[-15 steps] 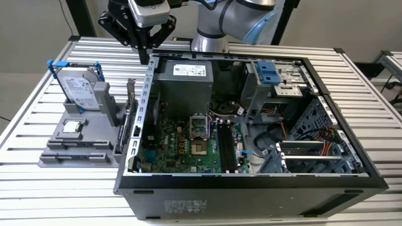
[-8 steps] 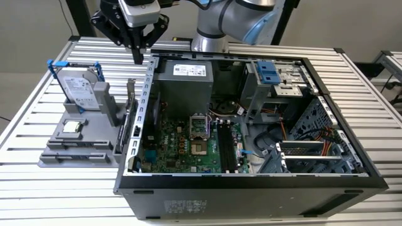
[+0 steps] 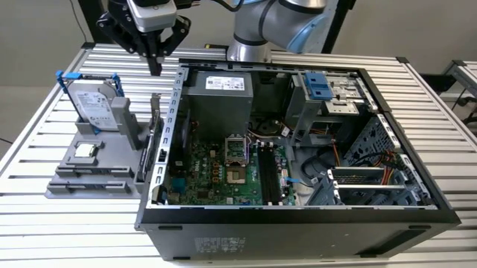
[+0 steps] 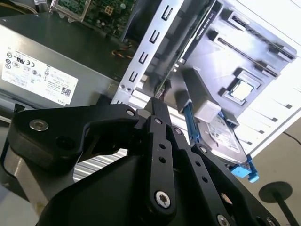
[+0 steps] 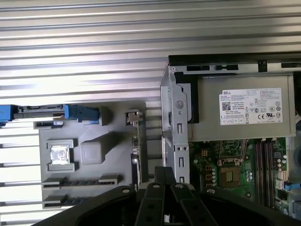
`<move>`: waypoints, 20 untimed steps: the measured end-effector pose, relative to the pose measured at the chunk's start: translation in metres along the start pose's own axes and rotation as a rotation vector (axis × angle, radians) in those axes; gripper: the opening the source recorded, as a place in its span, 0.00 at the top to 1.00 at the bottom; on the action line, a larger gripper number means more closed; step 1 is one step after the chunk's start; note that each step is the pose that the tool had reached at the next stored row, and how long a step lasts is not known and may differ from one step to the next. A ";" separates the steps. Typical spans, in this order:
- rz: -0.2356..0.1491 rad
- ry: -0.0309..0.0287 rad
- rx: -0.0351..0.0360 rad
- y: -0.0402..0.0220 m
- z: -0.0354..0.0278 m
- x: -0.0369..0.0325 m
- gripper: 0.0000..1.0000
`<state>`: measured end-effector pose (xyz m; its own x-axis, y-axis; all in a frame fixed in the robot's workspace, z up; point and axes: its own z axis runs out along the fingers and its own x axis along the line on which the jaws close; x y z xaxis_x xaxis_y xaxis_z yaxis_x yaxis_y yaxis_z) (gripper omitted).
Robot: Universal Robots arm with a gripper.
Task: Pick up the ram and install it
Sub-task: 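Reach for the ram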
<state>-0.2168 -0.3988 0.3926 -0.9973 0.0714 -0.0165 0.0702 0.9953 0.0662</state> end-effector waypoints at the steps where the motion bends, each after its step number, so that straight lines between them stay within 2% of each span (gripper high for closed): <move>1: 0.000 0.0000 -0.0006 -0.0001 0.0000 0.0018 1.00; 20: 0.000 0.0007 -0.0104 -0.0026 -0.0008 0.0370 1.00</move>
<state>-0.2539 -0.3988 0.3926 -0.9973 0.0717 -0.0158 0.0703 0.9946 0.0765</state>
